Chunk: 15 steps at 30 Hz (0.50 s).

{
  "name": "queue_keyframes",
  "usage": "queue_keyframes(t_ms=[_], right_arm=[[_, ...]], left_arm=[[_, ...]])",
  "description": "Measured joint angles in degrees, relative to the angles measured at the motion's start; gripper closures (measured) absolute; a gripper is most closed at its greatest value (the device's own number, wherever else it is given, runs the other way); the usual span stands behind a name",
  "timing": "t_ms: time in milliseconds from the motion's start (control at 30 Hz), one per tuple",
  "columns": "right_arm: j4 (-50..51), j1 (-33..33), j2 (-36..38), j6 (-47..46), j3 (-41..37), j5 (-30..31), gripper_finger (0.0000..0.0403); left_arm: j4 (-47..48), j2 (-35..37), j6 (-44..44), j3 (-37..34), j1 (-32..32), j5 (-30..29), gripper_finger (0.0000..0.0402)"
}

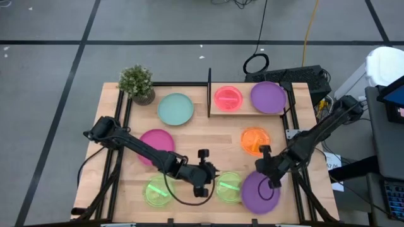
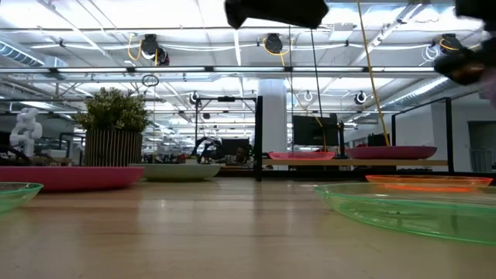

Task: Place and stack plates onto a shelf
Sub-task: Stack the big violet plate on top of the big violet plate

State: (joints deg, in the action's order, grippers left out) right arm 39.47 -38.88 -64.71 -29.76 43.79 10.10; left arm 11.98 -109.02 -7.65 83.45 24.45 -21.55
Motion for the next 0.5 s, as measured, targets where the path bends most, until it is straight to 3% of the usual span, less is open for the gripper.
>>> queue_keyframes(t_ms=[133, 300, 433, 500], right_arm=[[2.0, -0.1, 3.4, 0.6, 2.0, 10.4, 0.0402], [3.2, 0.0, 6.1, -0.7, 2.3, 22.4, 0.0402], [5.2, 0.0, 7.4, -2.4, 2.3, 34.3, 0.0402], [5.6, 0.0, 8.1, -2.1, 2.3, 39.5, 0.0402]], left_arm=[[-3.7, -0.6, 2.4, 0.1, -1.4, -1.6, 0.0325], [-5.4, -0.7, 8.1, 0.0, -1.6, -9.0, 0.0316], [-6.9, 0.0, 10.1, 0.0, -1.6, -13.5, 0.0278], [-6.8, 0.1, 9.2, 0.1, -1.6, -18.9, 0.0253]])
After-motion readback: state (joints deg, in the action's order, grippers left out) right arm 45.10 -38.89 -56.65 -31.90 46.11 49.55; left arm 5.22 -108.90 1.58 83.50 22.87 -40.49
